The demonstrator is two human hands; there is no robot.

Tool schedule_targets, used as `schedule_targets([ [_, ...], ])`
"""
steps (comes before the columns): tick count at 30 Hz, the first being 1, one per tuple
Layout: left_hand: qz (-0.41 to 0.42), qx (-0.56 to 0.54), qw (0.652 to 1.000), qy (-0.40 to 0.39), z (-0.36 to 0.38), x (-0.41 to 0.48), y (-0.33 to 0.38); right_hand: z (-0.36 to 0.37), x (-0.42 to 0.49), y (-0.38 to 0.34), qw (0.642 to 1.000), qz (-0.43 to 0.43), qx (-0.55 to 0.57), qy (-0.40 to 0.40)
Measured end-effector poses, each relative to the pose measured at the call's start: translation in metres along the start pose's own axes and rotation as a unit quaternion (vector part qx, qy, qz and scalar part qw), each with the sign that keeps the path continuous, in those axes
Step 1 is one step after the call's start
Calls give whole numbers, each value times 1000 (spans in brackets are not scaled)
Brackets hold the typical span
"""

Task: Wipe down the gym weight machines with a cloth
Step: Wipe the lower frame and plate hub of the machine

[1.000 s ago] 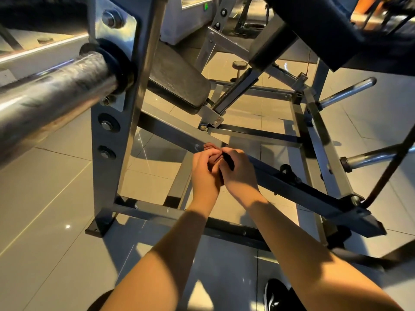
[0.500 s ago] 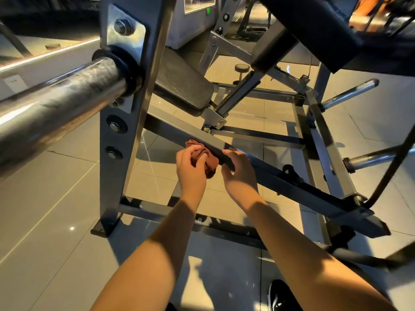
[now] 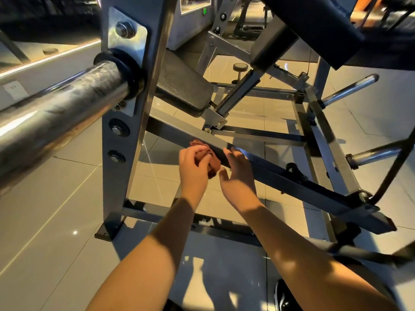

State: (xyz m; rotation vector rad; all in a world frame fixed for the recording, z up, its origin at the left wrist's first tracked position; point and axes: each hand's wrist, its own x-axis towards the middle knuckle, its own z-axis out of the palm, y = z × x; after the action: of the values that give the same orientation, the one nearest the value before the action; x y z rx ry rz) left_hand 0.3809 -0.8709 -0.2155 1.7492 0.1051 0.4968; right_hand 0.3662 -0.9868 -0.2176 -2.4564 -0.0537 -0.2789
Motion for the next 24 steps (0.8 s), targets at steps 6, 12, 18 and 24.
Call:
schedule_targets([
  [6, 22, 41, 997, -59, -3, 0, -5, 7, -1, -3, 1000, -15, 0, 20],
  [12, -22, -69, 994, 82, -17, 16, 2, 11, -4, -2, 998, -35, -58, 2],
  [18, 59, 30, 996, -53, 25, -14, 1, -2, -2, -8, 991, -3, 124, 48],
  [24, 22, 4, 999, -31, 1, -5, 3, -16, -4, -5, 997, 1, 76, 3],
])
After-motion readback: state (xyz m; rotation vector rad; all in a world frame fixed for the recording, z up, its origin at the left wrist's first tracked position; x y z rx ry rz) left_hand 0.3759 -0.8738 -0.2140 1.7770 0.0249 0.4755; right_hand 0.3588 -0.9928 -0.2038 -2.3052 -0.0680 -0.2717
